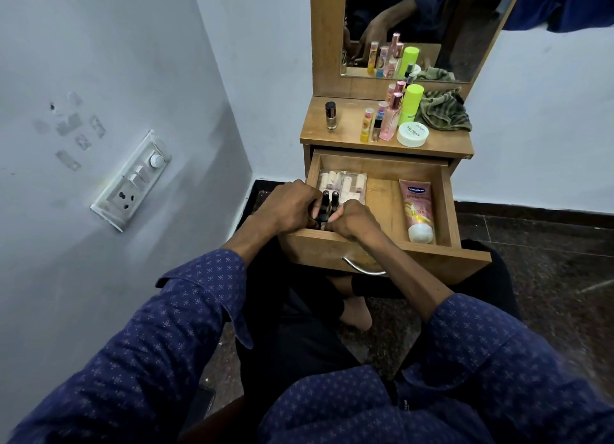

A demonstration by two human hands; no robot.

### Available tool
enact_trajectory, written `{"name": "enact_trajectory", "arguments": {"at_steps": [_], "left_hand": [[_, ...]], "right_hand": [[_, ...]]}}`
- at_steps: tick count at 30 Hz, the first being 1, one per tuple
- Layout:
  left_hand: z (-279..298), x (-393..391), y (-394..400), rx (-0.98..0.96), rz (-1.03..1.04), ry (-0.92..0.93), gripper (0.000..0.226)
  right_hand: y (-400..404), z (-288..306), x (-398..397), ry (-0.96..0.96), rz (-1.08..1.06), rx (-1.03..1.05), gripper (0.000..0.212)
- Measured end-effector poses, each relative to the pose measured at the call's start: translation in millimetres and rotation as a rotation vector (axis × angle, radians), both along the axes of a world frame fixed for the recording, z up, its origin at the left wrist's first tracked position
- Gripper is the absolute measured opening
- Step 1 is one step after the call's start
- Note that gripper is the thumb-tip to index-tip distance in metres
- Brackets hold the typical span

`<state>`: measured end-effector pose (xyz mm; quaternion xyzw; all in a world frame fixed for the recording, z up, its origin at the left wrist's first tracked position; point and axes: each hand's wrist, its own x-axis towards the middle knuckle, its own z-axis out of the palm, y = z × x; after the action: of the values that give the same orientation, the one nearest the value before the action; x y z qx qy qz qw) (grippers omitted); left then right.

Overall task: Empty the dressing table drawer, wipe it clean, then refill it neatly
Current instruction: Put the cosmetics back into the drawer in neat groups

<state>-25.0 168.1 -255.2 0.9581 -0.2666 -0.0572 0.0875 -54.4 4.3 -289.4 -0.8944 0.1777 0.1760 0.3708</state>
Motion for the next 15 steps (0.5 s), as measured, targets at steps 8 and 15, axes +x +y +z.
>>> {"name": "enact_trajectory", "arguments": {"at_steps": [8,15], "left_hand": [[0.7,5.6,-2.8,-0.025,0.004,0.015,0.033],[5.1,25.4,-4.6,-0.179,0.059,0.048,0.036]], "right_hand": [[-11.9,1.2,8.7,0.075,0.119,0.018,0.026],[-40.7,21.8,17.3,0.017,0.083,0.184,0.012]]}}
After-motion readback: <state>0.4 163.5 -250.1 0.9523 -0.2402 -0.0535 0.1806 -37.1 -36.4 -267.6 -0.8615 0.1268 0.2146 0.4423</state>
